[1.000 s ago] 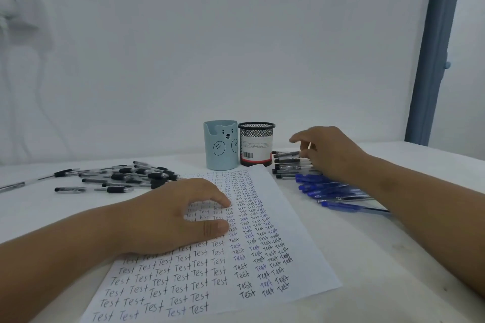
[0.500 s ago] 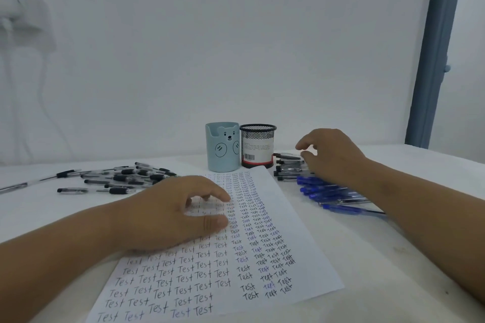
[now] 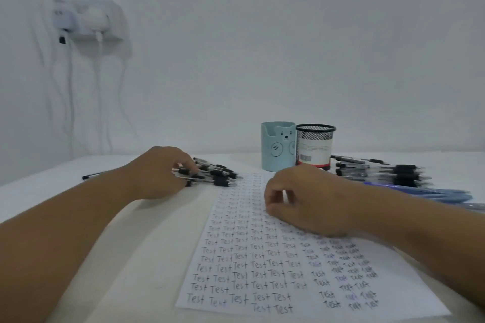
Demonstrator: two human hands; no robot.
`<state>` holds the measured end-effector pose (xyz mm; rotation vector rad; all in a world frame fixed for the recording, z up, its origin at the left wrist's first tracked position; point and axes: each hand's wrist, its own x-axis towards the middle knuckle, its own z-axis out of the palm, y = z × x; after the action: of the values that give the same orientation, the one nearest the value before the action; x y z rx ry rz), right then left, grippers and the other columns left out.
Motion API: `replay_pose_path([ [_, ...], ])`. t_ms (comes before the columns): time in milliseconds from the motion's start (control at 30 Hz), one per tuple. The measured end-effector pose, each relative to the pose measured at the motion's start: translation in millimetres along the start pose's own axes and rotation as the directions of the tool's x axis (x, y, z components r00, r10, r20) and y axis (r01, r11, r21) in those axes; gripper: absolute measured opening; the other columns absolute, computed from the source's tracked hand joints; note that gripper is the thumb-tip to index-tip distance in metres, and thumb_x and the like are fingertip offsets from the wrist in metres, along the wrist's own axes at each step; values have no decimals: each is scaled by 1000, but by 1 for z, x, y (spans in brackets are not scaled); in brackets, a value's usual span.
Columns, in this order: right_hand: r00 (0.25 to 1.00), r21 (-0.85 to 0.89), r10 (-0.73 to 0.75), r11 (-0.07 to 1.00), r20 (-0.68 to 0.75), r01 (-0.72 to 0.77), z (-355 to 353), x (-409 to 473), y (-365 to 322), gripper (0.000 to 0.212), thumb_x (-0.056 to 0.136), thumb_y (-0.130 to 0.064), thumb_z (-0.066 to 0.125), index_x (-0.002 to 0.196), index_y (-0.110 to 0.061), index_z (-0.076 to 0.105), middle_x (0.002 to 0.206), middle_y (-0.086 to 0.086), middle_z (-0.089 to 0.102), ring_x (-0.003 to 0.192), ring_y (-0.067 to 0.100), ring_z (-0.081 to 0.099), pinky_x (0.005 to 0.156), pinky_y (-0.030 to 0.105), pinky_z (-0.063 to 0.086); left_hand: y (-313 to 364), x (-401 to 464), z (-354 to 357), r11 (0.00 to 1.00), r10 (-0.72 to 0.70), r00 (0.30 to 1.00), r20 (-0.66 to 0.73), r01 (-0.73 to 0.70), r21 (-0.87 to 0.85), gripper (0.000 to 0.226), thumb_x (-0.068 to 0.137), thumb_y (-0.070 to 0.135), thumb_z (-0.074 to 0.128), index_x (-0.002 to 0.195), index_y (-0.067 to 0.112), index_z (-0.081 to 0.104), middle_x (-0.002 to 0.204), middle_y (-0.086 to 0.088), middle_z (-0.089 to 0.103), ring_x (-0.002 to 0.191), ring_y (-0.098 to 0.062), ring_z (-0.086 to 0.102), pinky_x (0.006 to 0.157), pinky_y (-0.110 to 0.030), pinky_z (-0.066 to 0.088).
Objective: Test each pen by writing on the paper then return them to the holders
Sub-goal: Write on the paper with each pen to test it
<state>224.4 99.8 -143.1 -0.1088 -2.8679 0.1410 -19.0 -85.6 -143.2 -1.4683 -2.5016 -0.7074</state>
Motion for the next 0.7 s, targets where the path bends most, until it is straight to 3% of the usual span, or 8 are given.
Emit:
replay_pose_path([
  [133, 1000, 61, 5, 998, -23, -4, 5, -8, 3, 8, 96, -41, 60, 94, -35, 65, 91, -23, 61, 92, -11, 50, 70, 11, 41, -6, 5, 7, 997, 37, 999, 18, -38, 65, 29, 89, 16, 72, 94, 43, 65, 106, 21, 59, 98, 0, 54, 87, -15, 39],
  [233, 1000, 95, 19, 995, -3, -19, 3, -12, 5, 9, 96, -44, 60, 98, -37, 65, 96, -25, 62, 96, -7, 51, 77, 13, 45, -6, 9, 11, 996, 46, 999, -10, -46, 73, 21, 89, 15, 72, 87, 36, 70, 101, 18, 61, 94, 5, 54, 83, -13, 41],
  [400, 999, 140, 44, 989, 30, -48, -1, -17, 5, 12, 95, -45, 61, 105, -40, 67, 100, -26, 61, 97, -5, 53, 87, 18, 48, -4, 10, 11, 997, 43, 999, -26, -42, 69, 18, 90, 17, 73, 77, 30, 70, 90, 15, 69, 90, -3, 60, 81, -22, 45],
  [600, 996, 184, 72, 980, 49, -80, -3, -20, 4, 15, 95, -46, 62, 107, -40, 67, 104, -25, 62, 99, -2, 55, 91, 22, 49, -4, 9, 12, 997, 37, 999, -22, -35, 67, 21, 85, 15, 77, 78, 32, 68, 95, 11, 66, 93, -12, 59, 88, -29, 47],
  [700, 996, 196, 78, 977, 50, -86, -3, -20, 4, 15, 95, -46, 62, 108, -41, 67, 106, -25, 61, 101, -3, 54, 92, 21, 49, 2, 8, 10, 994, 66, 985, -160, -78, -71, 25, 91, 7, 68, 79, 28, 65, 85, 4, 70, 83, -23, 64, 78, -36, 52],
])
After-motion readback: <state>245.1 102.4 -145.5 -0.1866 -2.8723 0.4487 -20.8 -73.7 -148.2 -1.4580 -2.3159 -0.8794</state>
